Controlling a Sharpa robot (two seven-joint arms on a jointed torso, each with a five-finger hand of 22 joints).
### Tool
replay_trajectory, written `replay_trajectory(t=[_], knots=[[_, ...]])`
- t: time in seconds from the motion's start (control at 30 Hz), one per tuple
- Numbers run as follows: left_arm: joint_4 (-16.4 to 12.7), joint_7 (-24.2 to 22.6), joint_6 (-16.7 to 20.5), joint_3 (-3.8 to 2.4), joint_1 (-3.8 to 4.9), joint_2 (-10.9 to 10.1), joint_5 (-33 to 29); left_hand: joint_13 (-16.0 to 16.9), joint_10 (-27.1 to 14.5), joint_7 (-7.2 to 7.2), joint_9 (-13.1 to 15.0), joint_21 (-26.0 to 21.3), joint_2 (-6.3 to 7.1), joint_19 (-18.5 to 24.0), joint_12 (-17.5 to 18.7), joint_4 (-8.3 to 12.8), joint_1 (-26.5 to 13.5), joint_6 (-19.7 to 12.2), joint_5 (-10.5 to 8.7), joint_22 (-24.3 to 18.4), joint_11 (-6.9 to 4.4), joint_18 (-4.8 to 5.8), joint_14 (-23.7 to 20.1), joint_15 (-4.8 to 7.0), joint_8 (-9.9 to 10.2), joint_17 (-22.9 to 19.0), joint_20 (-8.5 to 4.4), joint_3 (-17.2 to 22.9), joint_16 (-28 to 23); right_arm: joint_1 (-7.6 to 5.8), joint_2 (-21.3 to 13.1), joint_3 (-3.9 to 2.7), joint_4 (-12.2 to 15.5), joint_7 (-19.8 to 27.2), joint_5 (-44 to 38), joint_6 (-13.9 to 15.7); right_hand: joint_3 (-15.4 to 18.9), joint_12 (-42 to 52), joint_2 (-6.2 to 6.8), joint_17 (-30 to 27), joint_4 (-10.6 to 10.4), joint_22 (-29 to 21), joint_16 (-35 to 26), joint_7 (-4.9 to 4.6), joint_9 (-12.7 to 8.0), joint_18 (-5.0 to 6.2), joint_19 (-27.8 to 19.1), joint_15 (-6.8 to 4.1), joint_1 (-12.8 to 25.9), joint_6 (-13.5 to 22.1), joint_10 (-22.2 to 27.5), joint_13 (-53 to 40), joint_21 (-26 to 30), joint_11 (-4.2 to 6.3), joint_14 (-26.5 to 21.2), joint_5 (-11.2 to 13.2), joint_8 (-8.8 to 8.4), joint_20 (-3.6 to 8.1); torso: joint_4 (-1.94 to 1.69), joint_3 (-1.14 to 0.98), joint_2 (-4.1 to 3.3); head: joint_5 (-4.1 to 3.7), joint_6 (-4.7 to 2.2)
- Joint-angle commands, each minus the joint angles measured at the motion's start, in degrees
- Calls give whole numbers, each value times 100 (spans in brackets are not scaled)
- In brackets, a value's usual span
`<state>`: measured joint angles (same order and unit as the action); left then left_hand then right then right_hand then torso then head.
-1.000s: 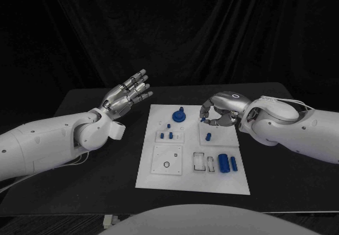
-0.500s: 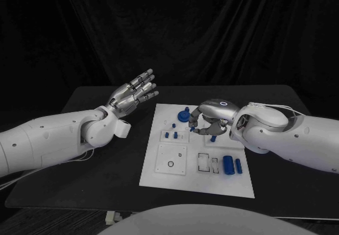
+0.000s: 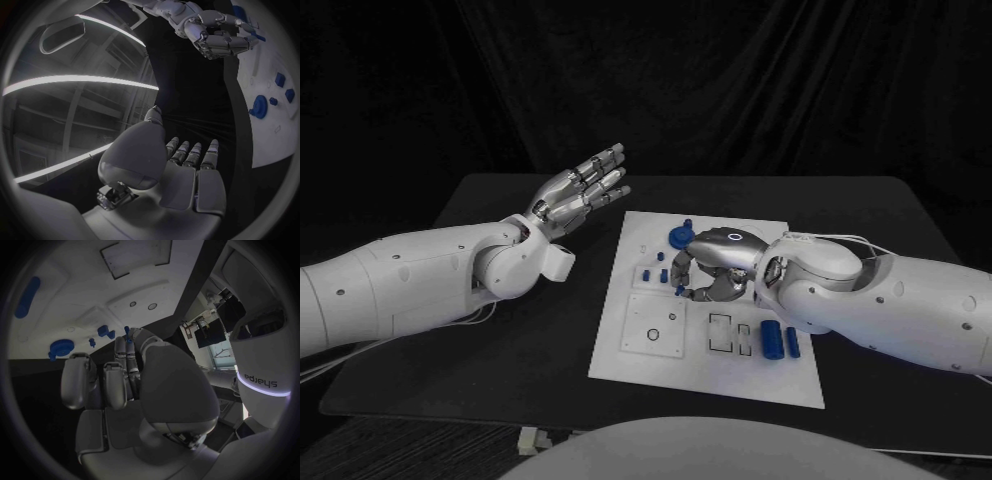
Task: Assemble the parts on the task board
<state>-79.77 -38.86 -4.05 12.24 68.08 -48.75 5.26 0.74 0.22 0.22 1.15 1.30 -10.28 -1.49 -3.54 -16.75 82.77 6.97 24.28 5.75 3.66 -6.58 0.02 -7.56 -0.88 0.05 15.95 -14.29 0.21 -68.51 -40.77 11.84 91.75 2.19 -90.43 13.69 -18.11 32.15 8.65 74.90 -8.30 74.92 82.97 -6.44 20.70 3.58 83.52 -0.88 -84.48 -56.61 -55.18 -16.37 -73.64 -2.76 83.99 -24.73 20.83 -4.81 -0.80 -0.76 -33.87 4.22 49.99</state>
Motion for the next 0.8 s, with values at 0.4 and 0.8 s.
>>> replay_trajectory(t=[0.4, 0.8], knots=[[-91, -847, 344, -7, -11, -7, 349, 3, 0, -3, 7, -30, 45, 1, -31, 2, 18, 48, -39, -16, -52, -20, -2, 36, -41, -5, -40, -40, -21, 214, 193, -5, -191, -183, -346, -309, -53, -51, -52, 139, 1, 968, -44, -23, -4, 42, -36, -12, 5, 93, -10, 19, 61, -49, 177, 50, -40, -12, 5, 3, 3, 157, 1], [-97, -794, 296, -7, -13, -6, 379, 2, -3, -18, 3, -28, 46, 1, -30, 12, 86, 38, 28, -12, -39, -50, -2, -28, -34, -5, -7, -24, -21, 305, 242, -5, -230, -169, -475, -309, -54, -56, -51, 134, -1, 968, -47, -26, -6, 42, -37, -9, 10, 104, -10, 21, 62, -52, 174, 50, -48, -14, 3, 5, 5, 154, 1]])
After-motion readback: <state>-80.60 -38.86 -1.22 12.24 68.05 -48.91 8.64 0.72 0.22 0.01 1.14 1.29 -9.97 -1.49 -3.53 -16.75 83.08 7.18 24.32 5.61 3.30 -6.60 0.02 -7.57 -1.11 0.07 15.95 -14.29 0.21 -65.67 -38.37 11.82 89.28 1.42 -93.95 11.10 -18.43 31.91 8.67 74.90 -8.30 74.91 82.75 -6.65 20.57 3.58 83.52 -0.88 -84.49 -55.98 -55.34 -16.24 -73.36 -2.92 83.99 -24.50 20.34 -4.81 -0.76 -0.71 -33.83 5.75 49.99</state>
